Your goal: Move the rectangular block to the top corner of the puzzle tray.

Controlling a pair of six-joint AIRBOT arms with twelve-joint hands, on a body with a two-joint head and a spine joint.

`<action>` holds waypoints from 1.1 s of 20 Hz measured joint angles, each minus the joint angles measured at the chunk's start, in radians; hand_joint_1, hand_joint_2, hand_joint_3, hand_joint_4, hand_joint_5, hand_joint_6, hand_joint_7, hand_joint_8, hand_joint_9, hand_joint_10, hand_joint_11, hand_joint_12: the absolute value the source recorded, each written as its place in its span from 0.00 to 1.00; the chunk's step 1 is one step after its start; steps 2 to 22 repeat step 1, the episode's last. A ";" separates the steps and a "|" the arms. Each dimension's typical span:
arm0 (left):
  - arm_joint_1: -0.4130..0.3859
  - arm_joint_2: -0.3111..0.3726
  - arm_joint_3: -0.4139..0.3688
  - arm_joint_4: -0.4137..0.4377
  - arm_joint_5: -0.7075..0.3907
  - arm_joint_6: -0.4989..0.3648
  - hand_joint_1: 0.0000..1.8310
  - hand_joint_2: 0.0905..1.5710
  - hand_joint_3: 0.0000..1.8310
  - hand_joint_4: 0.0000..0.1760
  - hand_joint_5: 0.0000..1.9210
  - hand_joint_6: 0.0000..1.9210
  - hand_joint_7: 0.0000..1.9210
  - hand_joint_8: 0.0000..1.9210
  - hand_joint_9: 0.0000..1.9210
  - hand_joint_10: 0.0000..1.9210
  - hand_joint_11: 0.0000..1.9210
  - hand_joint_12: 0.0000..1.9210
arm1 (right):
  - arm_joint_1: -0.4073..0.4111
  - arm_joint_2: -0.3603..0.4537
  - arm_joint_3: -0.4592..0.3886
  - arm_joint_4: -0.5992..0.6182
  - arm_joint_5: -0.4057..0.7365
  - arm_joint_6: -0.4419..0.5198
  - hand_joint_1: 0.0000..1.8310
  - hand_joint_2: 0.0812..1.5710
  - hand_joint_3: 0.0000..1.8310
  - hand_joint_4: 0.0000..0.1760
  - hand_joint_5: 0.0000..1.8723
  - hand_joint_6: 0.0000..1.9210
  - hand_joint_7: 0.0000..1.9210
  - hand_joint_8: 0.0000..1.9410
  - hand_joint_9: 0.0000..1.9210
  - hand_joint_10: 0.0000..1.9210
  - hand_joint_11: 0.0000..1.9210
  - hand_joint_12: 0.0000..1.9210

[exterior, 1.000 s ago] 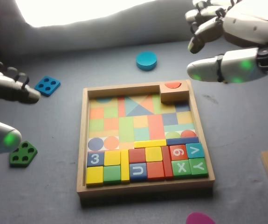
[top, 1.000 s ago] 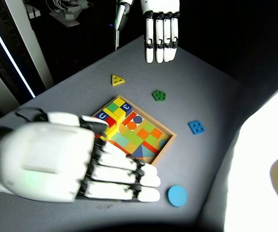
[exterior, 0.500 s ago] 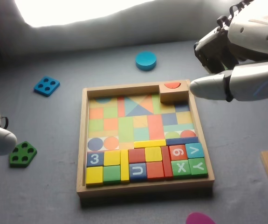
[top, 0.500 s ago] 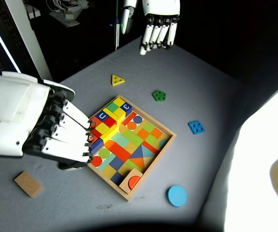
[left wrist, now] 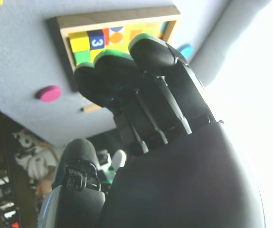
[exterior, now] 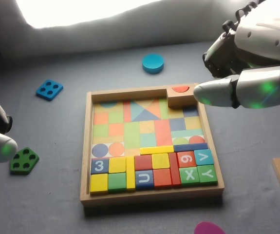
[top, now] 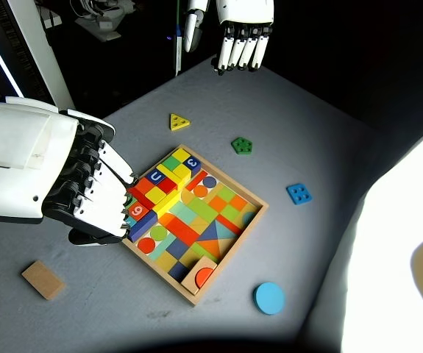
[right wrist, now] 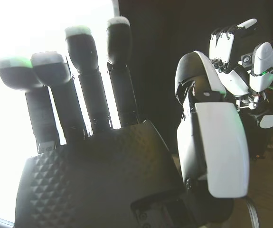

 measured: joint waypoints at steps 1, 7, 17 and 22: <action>0.000 0.000 0.000 0.000 0.000 0.000 0.00 0.84 0.00 0.00 0.43 0.57 0.52 0.67 0.49 0.79 0.37 0.91 | 0.000 0.000 -0.002 0.000 0.000 0.000 0.00 0.78 0.00 0.00 0.45 0.77 0.50 0.78 0.47 0.98 0.38 1.00; 0.000 0.000 0.000 0.000 0.000 0.000 0.00 0.84 0.00 0.00 0.43 0.57 0.52 0.67 0.49 0.79 0.37 0.91 | 0.000 0.000 -0.002 0.000 0.000 0.000 0.00 0.78 0.00 0.00 0.45 0.77 0.50 0.78 0.47 0.98 0.38 1.00; 0.000 0.000 0.000 0.000 0.000 0.000 0.00 0.84 0.00 0.00 0.43 0.57 0.52 0.67 0.49 0.79 0.37 0.91 | 0.000 0.000 -0.002 0.000 0.000 0.000 0.00 0.78 0.00 0.00 0.45 0.77 0.50 0.78 0.47 0.98 0.38 1.00; 0.000 0.000 0.000 0.000 0.000 0.000 0.00 0.84 0.00 0.00 0.43 0.57 0.52 0.67 0.49 0.79 0.37 0.91 | 0.000 0.000 -0.002 0.000 0.000 0.000 0.00 0.78 0.00 0.00 0.45 0.77 0.50 0.78 0.47 0.98 0.38 1.00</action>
